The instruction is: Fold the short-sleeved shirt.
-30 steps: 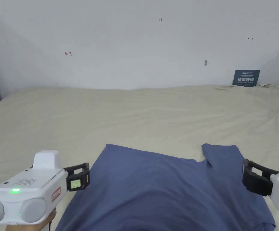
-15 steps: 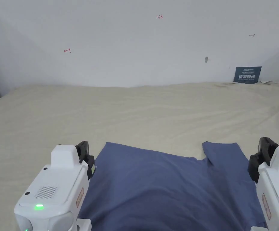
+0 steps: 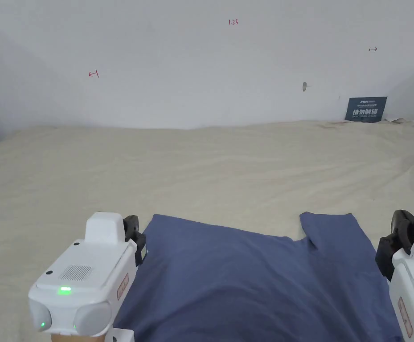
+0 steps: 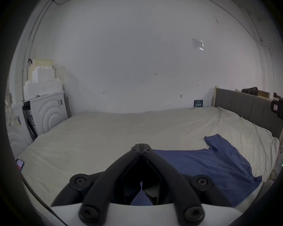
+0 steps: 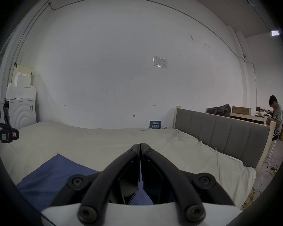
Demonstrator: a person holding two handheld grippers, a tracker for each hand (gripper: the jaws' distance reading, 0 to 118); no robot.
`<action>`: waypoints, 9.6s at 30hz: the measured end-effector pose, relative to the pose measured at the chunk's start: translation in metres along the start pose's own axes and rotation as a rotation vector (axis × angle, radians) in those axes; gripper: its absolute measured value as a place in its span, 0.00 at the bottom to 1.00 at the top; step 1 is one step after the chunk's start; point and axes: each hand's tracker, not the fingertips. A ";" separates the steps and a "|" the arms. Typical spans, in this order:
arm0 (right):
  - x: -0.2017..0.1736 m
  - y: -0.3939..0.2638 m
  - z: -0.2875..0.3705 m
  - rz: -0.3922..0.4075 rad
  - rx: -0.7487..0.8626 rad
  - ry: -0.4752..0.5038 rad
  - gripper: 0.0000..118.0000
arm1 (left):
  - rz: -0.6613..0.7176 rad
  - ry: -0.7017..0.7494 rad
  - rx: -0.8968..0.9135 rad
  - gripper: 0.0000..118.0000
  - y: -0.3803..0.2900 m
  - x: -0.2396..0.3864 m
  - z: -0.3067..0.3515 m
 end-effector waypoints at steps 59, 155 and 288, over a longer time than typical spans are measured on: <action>0.057 -0.071 -0.281 -0.101 -0.658 0.102 0.17 | -0.051 -0.206 -0.559 0.02 0.023 -0.025 -0.258; 0.045 0.027 -0.159 -0.156 -0.442 0.270 0.01 | 0.027 -0.039 -0.394 0.02 0.015 -0.104 -0.108; -0.018 -0.021 0.045 0.013 -0.159 0.112 0.00 | 0.128 0.066 -0.790 0.46 -0.162 -0.084 0.020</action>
